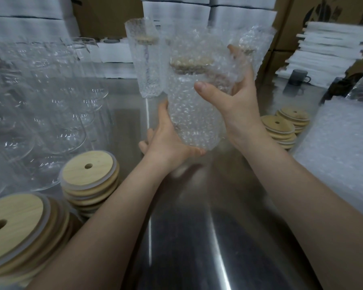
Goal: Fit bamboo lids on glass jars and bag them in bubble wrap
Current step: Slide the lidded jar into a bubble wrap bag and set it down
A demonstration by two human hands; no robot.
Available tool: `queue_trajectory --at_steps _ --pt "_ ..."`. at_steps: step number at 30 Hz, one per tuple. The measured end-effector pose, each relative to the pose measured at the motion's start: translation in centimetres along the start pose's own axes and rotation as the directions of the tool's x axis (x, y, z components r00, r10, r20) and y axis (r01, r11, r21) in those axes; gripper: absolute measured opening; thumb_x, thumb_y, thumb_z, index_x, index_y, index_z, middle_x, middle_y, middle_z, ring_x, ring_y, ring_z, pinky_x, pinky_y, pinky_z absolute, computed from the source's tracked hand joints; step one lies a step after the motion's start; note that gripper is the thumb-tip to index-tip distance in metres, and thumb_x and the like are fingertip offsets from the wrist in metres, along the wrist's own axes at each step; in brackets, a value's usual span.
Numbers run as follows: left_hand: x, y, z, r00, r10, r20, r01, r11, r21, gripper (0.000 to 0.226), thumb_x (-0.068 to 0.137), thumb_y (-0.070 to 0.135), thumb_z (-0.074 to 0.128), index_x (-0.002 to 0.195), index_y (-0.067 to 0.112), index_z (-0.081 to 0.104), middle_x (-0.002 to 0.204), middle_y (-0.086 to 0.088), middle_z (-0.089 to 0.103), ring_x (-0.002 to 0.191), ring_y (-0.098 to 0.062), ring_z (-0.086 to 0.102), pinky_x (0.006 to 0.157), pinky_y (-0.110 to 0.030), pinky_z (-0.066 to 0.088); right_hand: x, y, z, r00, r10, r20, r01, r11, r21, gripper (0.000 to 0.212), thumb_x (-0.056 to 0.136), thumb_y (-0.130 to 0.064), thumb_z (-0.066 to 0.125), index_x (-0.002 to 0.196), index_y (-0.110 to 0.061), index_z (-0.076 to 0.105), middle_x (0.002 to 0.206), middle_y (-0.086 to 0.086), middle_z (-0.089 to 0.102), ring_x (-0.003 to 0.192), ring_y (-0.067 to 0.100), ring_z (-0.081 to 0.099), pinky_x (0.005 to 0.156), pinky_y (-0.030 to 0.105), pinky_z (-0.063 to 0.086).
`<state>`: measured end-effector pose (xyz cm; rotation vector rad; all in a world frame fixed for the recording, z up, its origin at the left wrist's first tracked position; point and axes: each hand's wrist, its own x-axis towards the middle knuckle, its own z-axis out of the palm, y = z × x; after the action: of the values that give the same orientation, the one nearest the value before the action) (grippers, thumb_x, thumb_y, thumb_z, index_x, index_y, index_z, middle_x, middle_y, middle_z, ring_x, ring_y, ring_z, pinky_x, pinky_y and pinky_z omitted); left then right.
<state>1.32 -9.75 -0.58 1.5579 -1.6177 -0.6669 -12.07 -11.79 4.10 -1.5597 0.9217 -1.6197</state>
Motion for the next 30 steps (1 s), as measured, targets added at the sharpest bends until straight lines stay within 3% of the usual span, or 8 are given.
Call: queue_trajectory --at_steps 5,9,11,13,15,19,24,30 --pt "0.1 -0.1 -0.1 0.997 0.057 0.050 -0.049 0.989 -0.138 0.127 0.043 0.042 0.087 0.144 0.034 0.009 0.120 0.026 0.045 0.131 -0.019 0.045 0.113 -0.045 0.029 0.5 -0.4 -0.6 0.979 0.149 0.137 -0.150 0.989 0.000 0.092 0.069 -0.015 0.080 0.146 -0.023 0.030 0.134 0.006 0.055 0.115 0.013 0.064 0.098 0.031 0.053" --pt "-0.1 -0.1 -0.1 0.996 0.084 0.043 -0.077 0.987 -0.143 0.124 0.042 0.043 0.084 0.143 0.034 0.012 0.106 0.038 0.043 0.124 -0.015 0.052 0.111 -0.047 0.034 1.2 0.3 -2.1 0.872 0.346 0.346 -0.302 0.937 -0.176 0.085 0.073 0.004 0.077 0.133 -0.031 0.027 0.122 0.002 0.059 0.095 0.004 0.070 0.078 0.019 0.056" --pt "-0.1 0.0 -0.1 0.995 0.090 0.036 -0.085 0.988 -0.126 0.124 0.040 0.048 0.081 0.142 0.036 0.012 0.104 0.042 0.039 0.123 -0.013 0.052 0.111 -0.047 0.034 1.3 0.7 -2.7 0.787 0.466 0.405 -0.359 0.879 -0.314 0.086 0.075 0.010 0.074 0.134 -0.029 0.025 0.127 0.004 0.060 0.107 0.013 0.067 0.088 0.026 0.056" --pt "-0.2 0.1 -0.1 0.996 0.089 0.028 -0.085 0.991 -0.107 0.124 0.038 0.051 0.080 0.142 0.035 0.013 0.105 0.041 0.039 0.124 -0.012 0.051 0.110 -0.046 0.034 1.4 0.9 -2.9 0.730 0.555 0.399 -0.346 0.803 -0.485 0.108 0.067 0.007 0.079 0.149 -0.021 0.015 0.134 0.009 0.056 0.120 0.025 0.059 0.102 0.041 0.050" --pt "-0.2 0.1 0.0 0.996 0.090 0.023 -0.088 0.992 -0.094 0.126 0.038 0.050 0.081 0.143 0.033 0.014 0.109 0.033 0.044 0.123 -0.013 0.052 0.110 -0.046 0.035 1.5 1.1 -2.8 0.704 0.618 0.350 -0.319 0.716 -0.621 0.122 0.062 0.005 0.080 0.155 -0.021 0.005 0.134 0.012 0.054 0.122 0.031 0.055 0.104 0.048 0.048" --pt "-0.1 -0.1 0.1 0.996 0.087 0.006 -0.086 0.995 -0.056 0.124 0.052 0.032 0.093 0.145 0.032 0.011 0.114 0.023 0.047 0.118 -0.012 0.052 0.109 -0.042 0.031 1.6 1.4 -2.6 0.721 0.625 0.299 -0.265 0.647 -0.715 0.124 0.067 0.010 0.078 0.156 -0.018 -0.003 0.132 0.015 0.054 0.121 0.034 0.055 0.102 0.047 0.049" --pt "-0.1 -0.5 0.4 0.995 0.098 -0.010 -0.098 0.995 -0.013 0.121 0.056 0.034 0.091 0.143 0.033 0.008 0.112 0.022 0.049 0.105 -0.006 0.046 0.094 -0.033 0.022 1.4 1.6 -2.2 0.766 0.575 0.287 -0.179 0.620 -0.764 0.120 0.066 0.009 0.079 0.155 -0.015 0.002 0.129 0.014 0.054 0.118 0.031 0.056 0.100 0.045 0.050" --pt "-0.1 -0.7 0.5 0.992 0.123 -0.022 -0.123 0.992 -0.020 0.126 0.051 0.037 0.093 0.143 0.035 0.007 0.115 0.028 0.046 0.108 0.002 0.039 0.097 -0.031 0.019 1.1 1.9 -2.1 0.808 0.505 0.304 -0.135 0.660 -0.739 0.116 0.067 0.009 0.080 0.156 -0.015 0.009 0.133 0.005 0.051 0.120 0.021 0.053 0.095 0.026 0.049"
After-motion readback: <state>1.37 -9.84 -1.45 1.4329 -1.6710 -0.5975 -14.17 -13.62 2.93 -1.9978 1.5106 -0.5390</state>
